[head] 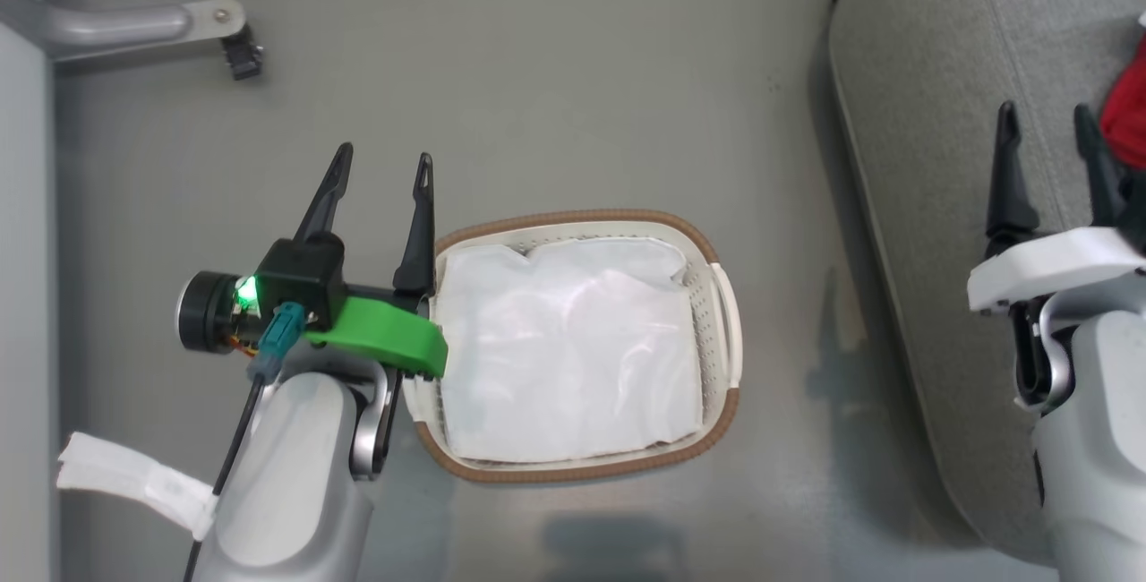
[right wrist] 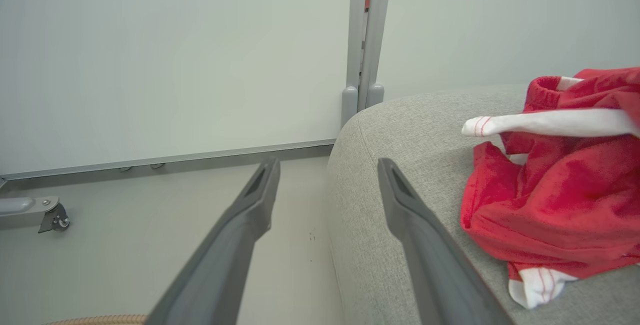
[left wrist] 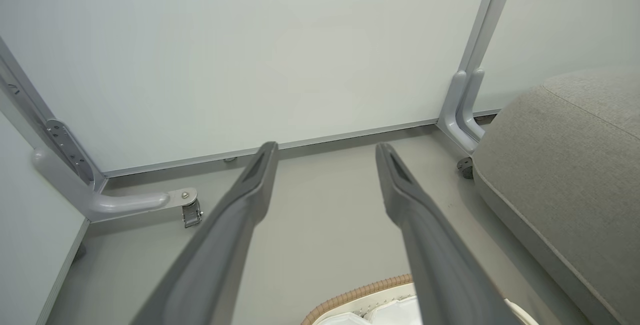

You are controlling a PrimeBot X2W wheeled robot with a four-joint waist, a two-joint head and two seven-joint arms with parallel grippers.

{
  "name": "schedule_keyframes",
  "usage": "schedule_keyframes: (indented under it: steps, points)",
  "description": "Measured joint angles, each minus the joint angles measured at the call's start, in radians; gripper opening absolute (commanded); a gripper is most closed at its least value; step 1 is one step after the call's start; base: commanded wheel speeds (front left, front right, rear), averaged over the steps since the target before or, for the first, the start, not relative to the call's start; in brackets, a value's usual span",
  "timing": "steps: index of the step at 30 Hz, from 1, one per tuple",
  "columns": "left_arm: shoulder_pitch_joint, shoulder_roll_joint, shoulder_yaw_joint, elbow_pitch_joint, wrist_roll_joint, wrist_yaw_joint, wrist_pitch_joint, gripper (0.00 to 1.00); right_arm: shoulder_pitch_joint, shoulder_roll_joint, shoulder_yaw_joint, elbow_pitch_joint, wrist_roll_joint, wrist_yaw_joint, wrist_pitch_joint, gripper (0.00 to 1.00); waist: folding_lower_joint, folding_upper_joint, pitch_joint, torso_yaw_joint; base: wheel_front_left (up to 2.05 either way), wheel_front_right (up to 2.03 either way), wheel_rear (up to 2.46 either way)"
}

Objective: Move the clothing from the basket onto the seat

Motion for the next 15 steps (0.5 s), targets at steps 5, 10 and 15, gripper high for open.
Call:
schedule_keyframes:
  steps: [5,10,15]
  points:
    - [0.056,-0.001,0.05,-0.006,0.019,0.001,0.0,1.0,0.031,0.012,0.028,0.01,-0.019,0.0,0.0,1.0,0.0,0.0,-0.044,0.041,0.0,0.0,0.0]
    - [0.122,-0.001,0.102,-0.012,0.04,0.003,0.0,1.0,0.07,0.037,0.054,0.002,-0.021,0.0,0.0,1.0,0.0,0.0,-0.091,0.062,0.0,0.0,0.0]
    - [0.185,-0.002,0.143,-0.024,0.025,-0.003,0.0,1.0,0.112,0.048,0.082,-0.013,-0.027,0.0,0.0,1.0,0.0,0.0,-0.134,0.073,0.0,0.0,0.0]
